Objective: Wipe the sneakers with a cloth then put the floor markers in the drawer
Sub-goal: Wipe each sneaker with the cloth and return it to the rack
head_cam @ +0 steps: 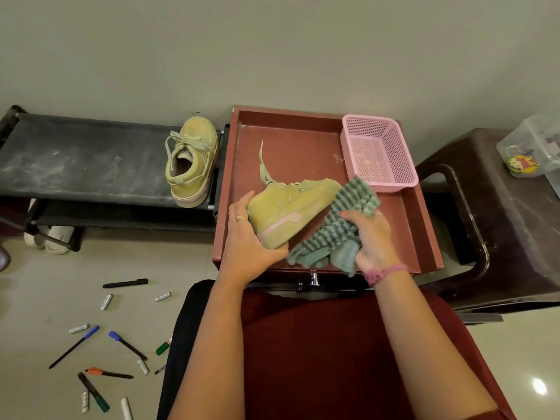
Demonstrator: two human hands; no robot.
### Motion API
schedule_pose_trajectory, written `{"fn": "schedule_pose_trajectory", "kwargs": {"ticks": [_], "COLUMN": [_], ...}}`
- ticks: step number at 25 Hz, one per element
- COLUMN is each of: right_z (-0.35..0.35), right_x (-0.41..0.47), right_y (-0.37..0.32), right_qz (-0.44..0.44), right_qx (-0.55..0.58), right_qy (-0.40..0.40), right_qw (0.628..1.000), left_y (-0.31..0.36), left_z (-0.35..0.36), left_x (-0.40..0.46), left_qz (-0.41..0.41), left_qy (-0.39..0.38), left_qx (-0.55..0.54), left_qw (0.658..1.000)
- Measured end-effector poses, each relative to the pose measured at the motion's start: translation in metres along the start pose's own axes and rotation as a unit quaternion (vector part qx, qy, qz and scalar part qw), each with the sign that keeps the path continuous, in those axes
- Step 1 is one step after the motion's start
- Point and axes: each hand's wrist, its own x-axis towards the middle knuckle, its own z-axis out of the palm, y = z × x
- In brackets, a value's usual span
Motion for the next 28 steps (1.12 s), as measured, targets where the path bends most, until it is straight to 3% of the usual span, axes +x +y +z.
{"fn": "schedule_pose_trajectory", "kwargs": {"ticks": [2, 3, 5, 6, 8, 9, 12, 14, 17, 21, 24, 28], "right_z": [0.002, 0.004, 0.015, 0.022, 0.035, 0.038, 0.036, 0.025, 0.009, 0.002, 0.011, 0.05], "right_x": [0.007, 0.013, 0.021, 0.023, 0.015, 0.006, -0.03, -0.034, 0.001, 0.035, 0.049, 0.017], "right_y": [-0.017, -0.019, -0.012, 0.0, 0.031, 0.044, 0.061, 0.057, 0.04, 0.011, 0.004, 0.024], "right_qz": [-0.09, -0.151, -0.253, -0.273, -0.281, -0.283, -0.303, -0.325, -0.32, -0.272, -0.234, -0.277], "right_qx": [-0.138, -0.26, -0.477, -0.541, -0.607, -0.611, -0.557, -0.551, -0.607, -0.555, -0.58, -0.618], "right_qy": [0.03, 0.047, 0.038, 0.004, -0.067, -0.084, -0.127, -0.139, -0.086, 0.024, 0.095, -0.024], "right_qw": [0.986, 0.953, 0.841, 0.795, 0.741, 0.734, 0.763, 0.756, 0.723, 0.786, 0.775, 0.735], "left_y": [-0.002, -0.004, -0.006, -0.006, -0.008, -0.009, -0.011, -0.011, -0.011, -0.012, -0.012, -0.011], "left_z": [-0.001, -0.001, 0.0, 0.001, 0.002, 0.001, 0.0, 0.0, 0.001, 0.002, 0.005, 0.008], "left_x": [0.001, 0.002, 0.003, 0.003, 0.004, 0.004, 0.004, 0.002, 0.0, 0.002, 0.003, 0.003], "left_qz": [0.009, 0.012, 0.012, 0.012, 0.011, 0.011, 0.013, 0.015, 0.019, 0.029, 0.041, 0.052], "left_qy": [0.007, 0.009, 0.015, 0.018, 0.023, 0.023, 0.014, 0.013, 0.016, -0.007, -0.019, -0.02], "left_qx": [0.004, 0.007, 0.007, 0.004, -0.003, -0.004, 0.002, 0.003, -0.007, 0.019, 0.035, 0.049], "left_qw": [1.0, 1.0, 1.0, 1.0, 1.0, 1.0, 1.0, 1.0, 1.0, 0.999, 0.998, 0.997]}}
